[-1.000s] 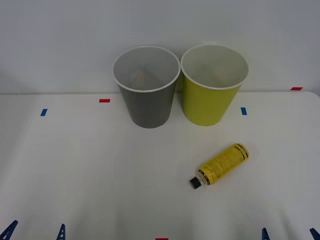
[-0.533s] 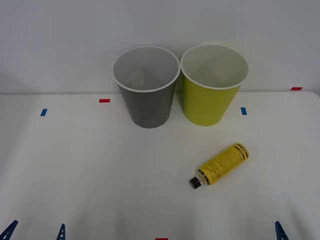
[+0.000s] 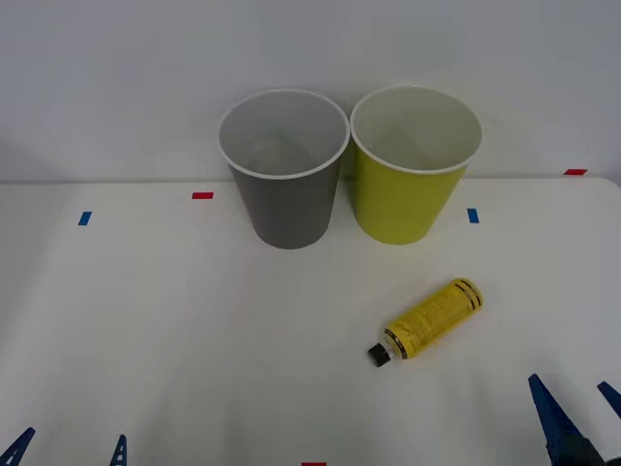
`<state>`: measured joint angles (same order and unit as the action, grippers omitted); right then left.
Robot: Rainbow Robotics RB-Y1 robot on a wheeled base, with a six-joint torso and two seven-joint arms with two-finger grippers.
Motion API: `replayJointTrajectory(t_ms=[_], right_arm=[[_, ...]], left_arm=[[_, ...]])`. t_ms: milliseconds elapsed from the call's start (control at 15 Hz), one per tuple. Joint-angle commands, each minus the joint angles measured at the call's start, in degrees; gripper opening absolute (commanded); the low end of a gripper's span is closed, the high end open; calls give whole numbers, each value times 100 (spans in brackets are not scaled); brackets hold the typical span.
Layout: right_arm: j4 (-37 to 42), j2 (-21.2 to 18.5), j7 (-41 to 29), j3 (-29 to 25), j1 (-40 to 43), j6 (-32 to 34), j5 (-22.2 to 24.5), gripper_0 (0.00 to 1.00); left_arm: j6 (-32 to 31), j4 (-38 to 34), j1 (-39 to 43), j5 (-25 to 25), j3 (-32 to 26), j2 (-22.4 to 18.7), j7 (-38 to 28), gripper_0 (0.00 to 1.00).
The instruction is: Put cans in the gray bin and PET bottles in the light green bin.
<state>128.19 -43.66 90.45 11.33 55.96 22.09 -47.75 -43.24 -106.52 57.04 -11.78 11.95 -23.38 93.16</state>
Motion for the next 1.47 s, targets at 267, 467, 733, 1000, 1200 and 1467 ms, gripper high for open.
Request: replayJointTrajectory(t_ms=[267, 467, 733, 1000, 1200, 1467], right_arm=[[637, 393, 87, -1080, -516, -2394, -111, 100], [856, 709, -203, -1449, -1008, -3545, -76, 100], [979, 745, -1354, -1555, -1544, -4266, 108, 100], [1331, 709, -2690, -1792, -1913, -5532, 1137, 99], [1902, 709, -4457, -1643, -2458, -7272, 2376, 98], [2034, 613, -6434, -1054, -3416, -8801, 2895, 98]], left_arm=[[0, 0, 0, 0, 0, 0, 0, 100], [0, 0, 0, 0, 0, 0, 0, 100], [0, 0, 0, 0, 0, 0, 0, 100], [0, 0, 0, 0, 0, 0, 0, 100], [0, 0, 0, 0, 0, 0, 0, 100], [0, 0, 0, 0, 0, 0, 0, 100]])
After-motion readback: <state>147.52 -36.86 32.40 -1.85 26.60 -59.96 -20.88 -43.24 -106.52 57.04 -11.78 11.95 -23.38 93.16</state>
